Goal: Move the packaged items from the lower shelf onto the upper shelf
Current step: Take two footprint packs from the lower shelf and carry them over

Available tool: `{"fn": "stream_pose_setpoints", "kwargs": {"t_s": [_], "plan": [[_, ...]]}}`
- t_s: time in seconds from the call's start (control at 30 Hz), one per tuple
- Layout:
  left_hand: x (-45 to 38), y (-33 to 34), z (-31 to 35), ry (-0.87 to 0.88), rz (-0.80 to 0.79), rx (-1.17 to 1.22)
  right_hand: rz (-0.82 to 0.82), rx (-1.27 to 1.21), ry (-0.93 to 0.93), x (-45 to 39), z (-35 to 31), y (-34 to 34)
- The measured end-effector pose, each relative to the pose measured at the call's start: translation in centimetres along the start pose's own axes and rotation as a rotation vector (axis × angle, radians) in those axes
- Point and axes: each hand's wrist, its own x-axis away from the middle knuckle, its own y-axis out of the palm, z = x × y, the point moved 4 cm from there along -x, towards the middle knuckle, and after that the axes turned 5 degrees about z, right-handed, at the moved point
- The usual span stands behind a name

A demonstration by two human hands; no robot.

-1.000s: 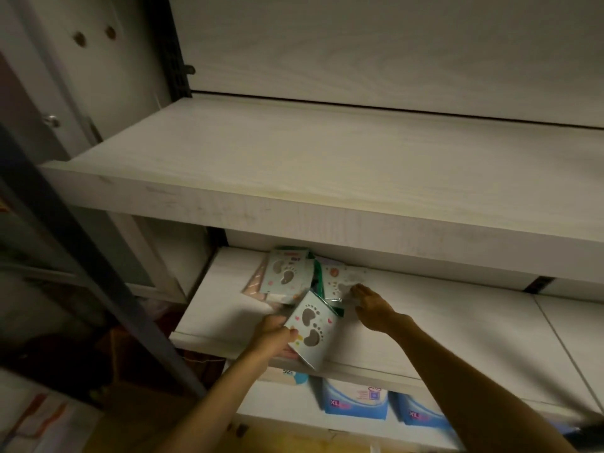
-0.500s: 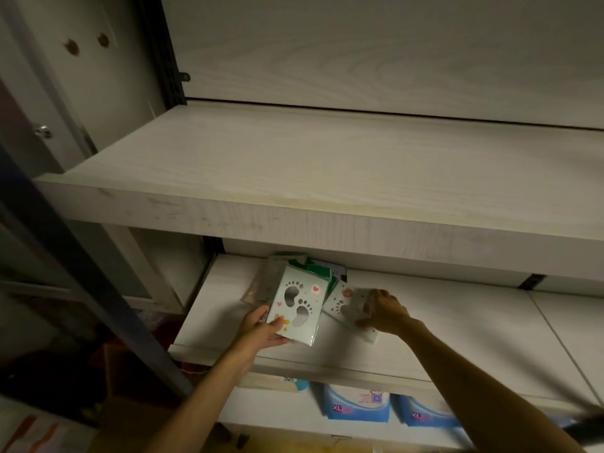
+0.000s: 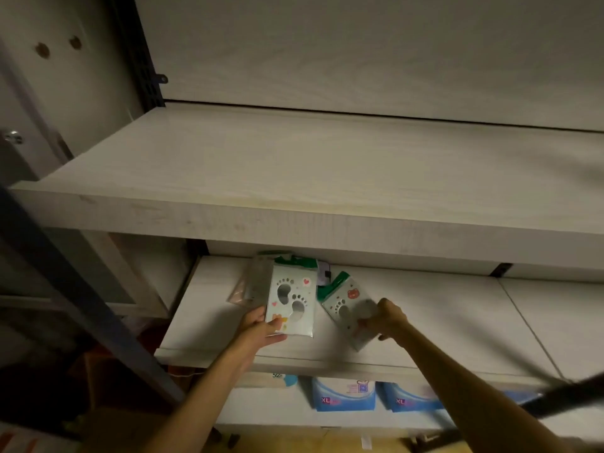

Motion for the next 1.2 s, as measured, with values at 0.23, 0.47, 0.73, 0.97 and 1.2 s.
{"fn": "stream_pose_setpoints", "kwargs": {"t_s": [0.23, 0.47, 0.73, 0.97, 1.2], "plan": [[0.3, 3.6, -0.7, -0.056, -0.059, 0.002, -0.103, -0.698, 0.144, 4.1, 4.6, -2.1], [2.7, 10.1, -1.8, -0.066, -0.185, -0.032, -0.053, -1.090, 0.094, 9.8, 10.5, -5.9], [9.1, 21.3, -4.3, -0.007, -0.261, -0.123, -0.002, -1.214, 0.045, 16.2, 20.0, -12.2], [15.8, 32.7, -7.6, 0.039, -0.360, -0.158, 0.112, -1.141, -0.047, 21.0, 30.4, -18.7], [22.4, 43.8, -9.0, 0.134, -0.440, -0.218, 0.222, -1.125, -0.101, 24.7, 40.6, -26.3]]}}
